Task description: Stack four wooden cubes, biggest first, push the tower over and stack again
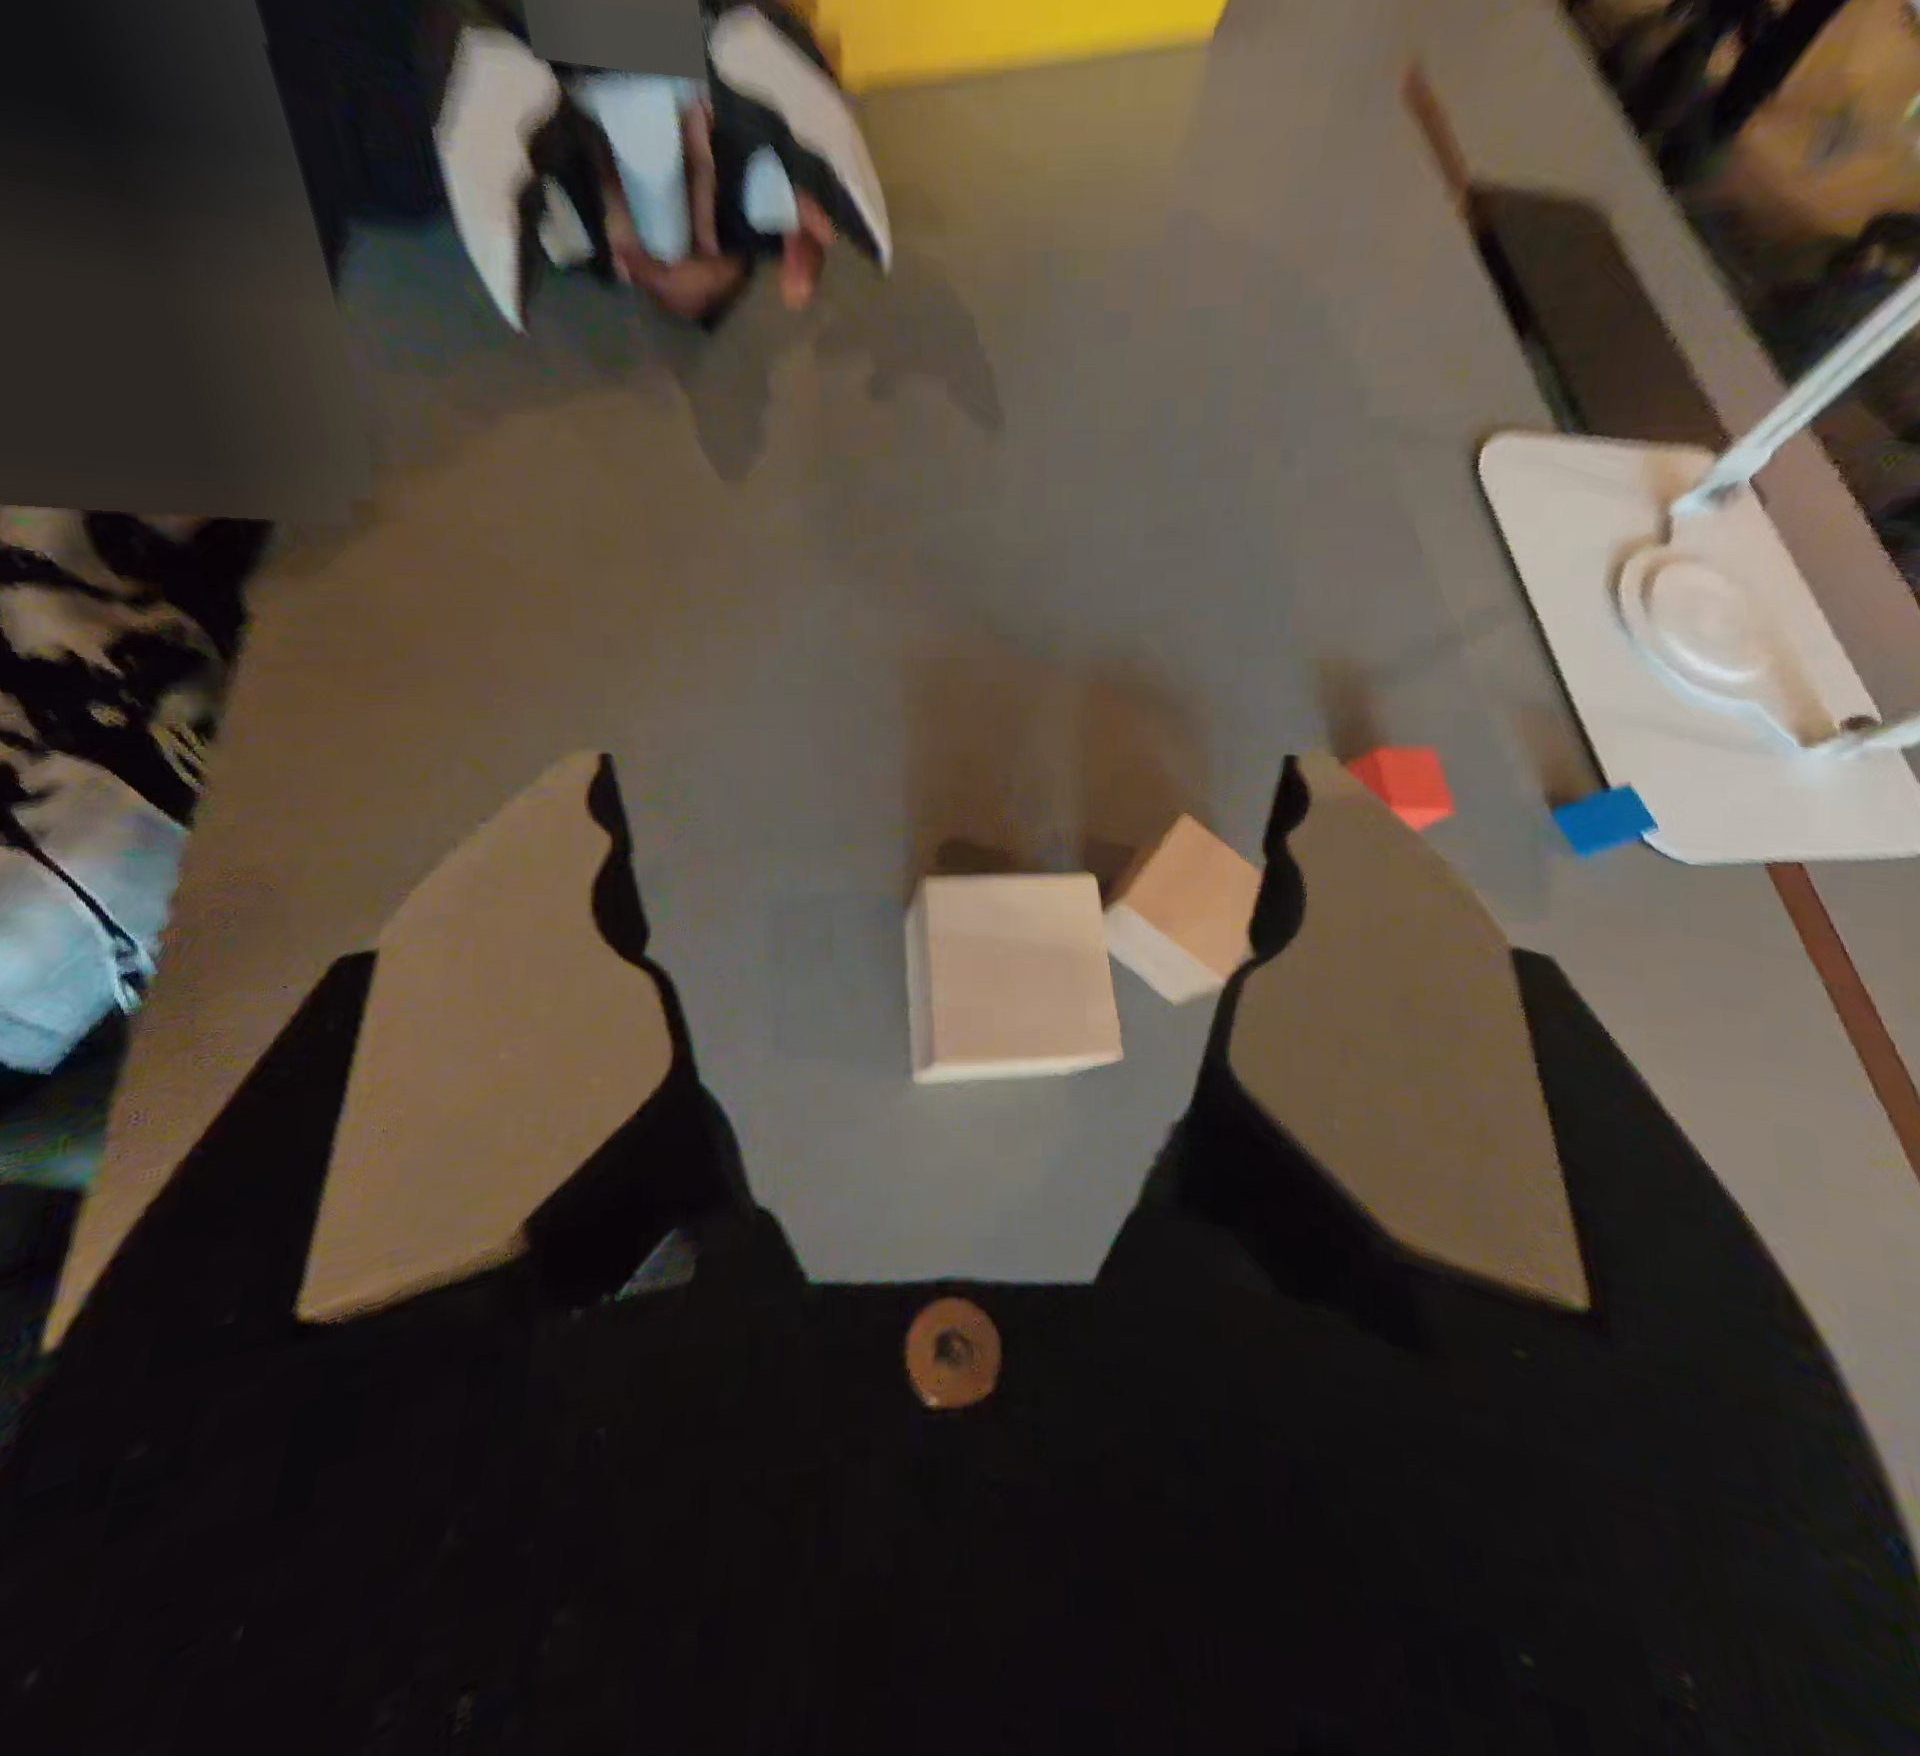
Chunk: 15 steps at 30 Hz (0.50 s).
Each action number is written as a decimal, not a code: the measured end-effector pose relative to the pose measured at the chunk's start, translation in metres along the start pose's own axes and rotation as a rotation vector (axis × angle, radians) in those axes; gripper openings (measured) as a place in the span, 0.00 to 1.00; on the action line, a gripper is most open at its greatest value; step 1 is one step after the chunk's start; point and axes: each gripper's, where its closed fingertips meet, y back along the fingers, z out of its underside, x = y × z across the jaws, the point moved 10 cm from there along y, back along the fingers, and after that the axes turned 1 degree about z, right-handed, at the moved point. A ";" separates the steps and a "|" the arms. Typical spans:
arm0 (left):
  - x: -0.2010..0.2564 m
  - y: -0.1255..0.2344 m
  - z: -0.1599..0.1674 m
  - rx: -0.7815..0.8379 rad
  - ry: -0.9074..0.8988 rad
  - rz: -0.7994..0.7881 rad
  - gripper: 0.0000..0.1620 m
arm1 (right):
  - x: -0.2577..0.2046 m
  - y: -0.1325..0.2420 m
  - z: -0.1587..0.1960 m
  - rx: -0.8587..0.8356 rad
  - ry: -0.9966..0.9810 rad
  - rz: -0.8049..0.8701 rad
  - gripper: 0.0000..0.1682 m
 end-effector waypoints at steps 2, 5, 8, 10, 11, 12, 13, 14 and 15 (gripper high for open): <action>0.000 0.000 0.000 0.001 0.000 0.001 0.65 | -0.006 0.009 0.002 0.133 -0.035 -0.017 0.76; 0.000 0.000 0.000 0.003 -0.001 0.003 0.65 | -0.017 0.022 0.013 0.282 -0.071 -0.006 0.81; 0.000 0.000 0.000 0.005 0.000 0.004 0.65 | -0.028 0.035 0.032 0.393 -0.110 0.022 0.82; 0.000 0.000 0.000 0.006 0.000 0.006 0.65 | -0.035 0.043 0.047 0.440 -0.130 0.057 0.82; 0.000 0.000 0.000 0.006 0.000 0.006 0.65 | -0.039 0.046 0.054 0.464 -0.137 0.073 0.82; 0.000 0.000 0.000 0.007 0.000 0.007 0.65 | -0.044 0.048 0.061 0.487 -0.142 0.092 0.82; 0.000 0.000 0.000 0.007 0.001 0.008 0.65 | -0.047 0.050 0.067 0.497 -0.144 0.109 0.81; 0.000 0.001 0.000 0.009 0.001 0.009 0.66 | -0.051 0.051 0.073 0.500 -0.148 0.121 0.80; 0.000 0.001 -0.001 0.010 0.001 0.010 0.66 | -0.054 0.051 0.079 0.502 -0.155 0.126 0.80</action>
